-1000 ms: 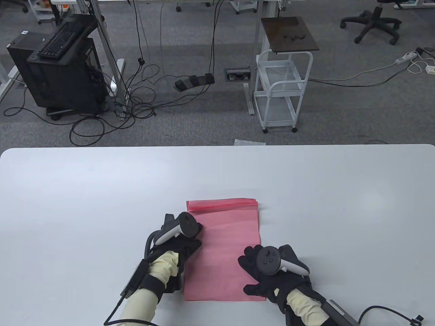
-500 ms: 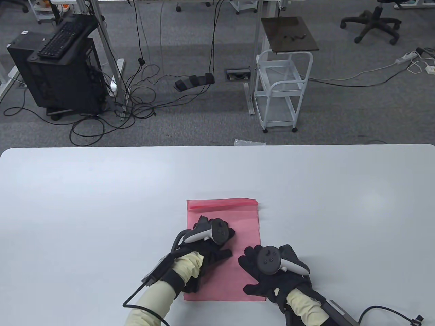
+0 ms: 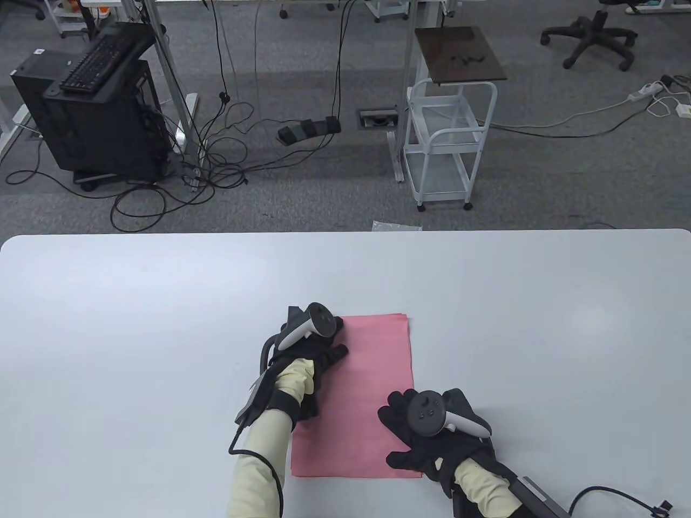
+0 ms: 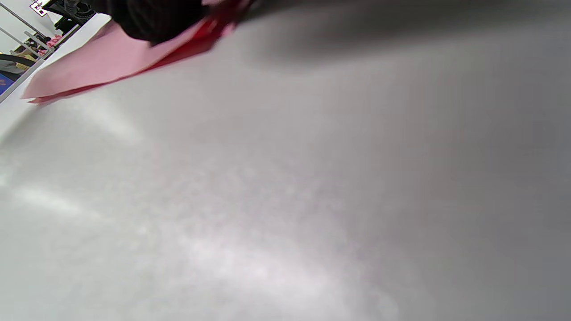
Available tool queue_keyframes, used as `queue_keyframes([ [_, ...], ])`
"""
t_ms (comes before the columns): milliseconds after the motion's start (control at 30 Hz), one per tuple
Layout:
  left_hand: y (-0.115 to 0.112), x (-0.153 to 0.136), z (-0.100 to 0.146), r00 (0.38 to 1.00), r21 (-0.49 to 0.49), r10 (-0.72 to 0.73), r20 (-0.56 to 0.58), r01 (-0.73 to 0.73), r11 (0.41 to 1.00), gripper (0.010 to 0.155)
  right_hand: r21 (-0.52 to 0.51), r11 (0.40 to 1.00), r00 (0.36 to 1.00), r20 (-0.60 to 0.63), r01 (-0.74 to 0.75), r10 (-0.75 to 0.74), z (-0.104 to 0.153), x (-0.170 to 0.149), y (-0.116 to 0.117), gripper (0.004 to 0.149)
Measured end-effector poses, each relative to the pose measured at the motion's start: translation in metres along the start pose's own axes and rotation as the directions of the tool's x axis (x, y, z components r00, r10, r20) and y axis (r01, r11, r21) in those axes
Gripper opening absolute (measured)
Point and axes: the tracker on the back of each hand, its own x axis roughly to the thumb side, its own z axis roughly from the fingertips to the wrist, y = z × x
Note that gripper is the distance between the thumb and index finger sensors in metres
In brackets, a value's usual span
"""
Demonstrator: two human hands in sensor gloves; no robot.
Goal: Unfold complexly folded papers and stack
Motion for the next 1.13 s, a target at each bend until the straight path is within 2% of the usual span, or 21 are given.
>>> queue_keyframes([
  [100, 0.0, 0.001, 0.01, 1.0, -0.009, 0.016, 0.02, -0.016, 1.0, 0.068, 0.0, 1.0, 1.0, 0.004, 0.004, -0.004, 0.0, 0.0, 0.0, 0.075],
  [133, 0.0, 0.001, 0.014, 0.998, 0.019, 0.025, 0.05, -0.026, 0.999, 0.068, -0.003, 1.0, 1.0, 0.006, 0.005, -0.005, 0.0, 0.0, 0.0, 0.074],
  [167, 0.001, 0.001, 0.022, 0.995, 0.087, 0.035, 0.093, -0.043, 0.995, 0.069, -0.013, 1.0, 1.0, 0.012, 0.011, -0.011, 0.001, 0.001, -0.003, 0.072],
  [233, 0.003, 0.002, 0.045, 0.982, 0.192, 0.038, 0.185, -0.074, 0.979, 0.069, -0.029, 0.999, 0.999, 0.019, 0.032, -0.032, 0.002, 0.004, -0.007, 0.069],
  [367, -0.006, 0.003, 0.094, 0.966, 0.257, 0.052, 0.252, -0.118, 0.959, 0.068, -0.08, 0.995, 0.998, 0.024, 0.061, -0.06, 0.009, 0.01, -0.018, 0.066],
  [500, -0.027, 0.007, 0.149, 0.962, 0.284, 0.037, 0.271, -0.117, 0.952, 0.068, -0.239, 0.964, 0.993, 0.032, 0.118, -0.113, 0.026, 0.026, -0.041, 0.066],
  [600, -0.046, 0.008, 0.179, 0.964, 0.308, 0.021, 0.264, -0.105, 0.946, 0.068, -0.334, 0.935, 0.992, 0.034, 0.123, -0.119, 0.042, 0.041, -0.047, 0.066],
  [667, -0.058, 0.008, 0.194, 0.963, 0.301, 0.025, 0.267, -0.108, 0.947, 0.068, -0.377, 0.92, 0.994, 0.031, 0.106, -0.102, 0.051, 0.051, -0.042, 0.066],
  [733, -0.069, 0.007, 0.203, 0.96, 0.303, 0.027, 0.278, -0.114, 0.946, 0.068, -0.378, 0.923, 0.997, 0.01, 0.071, -0.072, 0.056, 0.058, -0.032, 0.066],
  [833, -0.083, 0.004, 0.208, 0.96, 0.368, 0.001, 0.281, -0.109, 0.924, 0.068, -0.395, 0.919, 0.999, -0.027, 0.019, -0.033, 0.057, 0.063, -0.018, 0.066],
  [900, -0.083, 0.003, 0.206, 0.961, 0.332, -0.015, 0.278, -0.081, 0.94, 0.068, -0.37, 0.929, 0.999, -0.043, -0.024, 0.009, 0.054, 0.063, -0.015, 0.066],
  [1000, -0.08, 0.003, 0.207, 0.955, 0.363, 0.028, 0.297, -0.14, 0.921, 0.068, -0.362, 0.932, 0.999, -0.038, -0.008, -0.007, 0.048, 0.064, -0.012, 0.066],
  [1133, -0.079, 0.006, 0.209, 0.957, 0.373, -0.01, 0.291, -0.104, 0.922, 0.067, -0.334, 0.942, 0.999, -0.031, -0.002, -0.008, 0.045, 0.063, -0.009, 0.066],
])
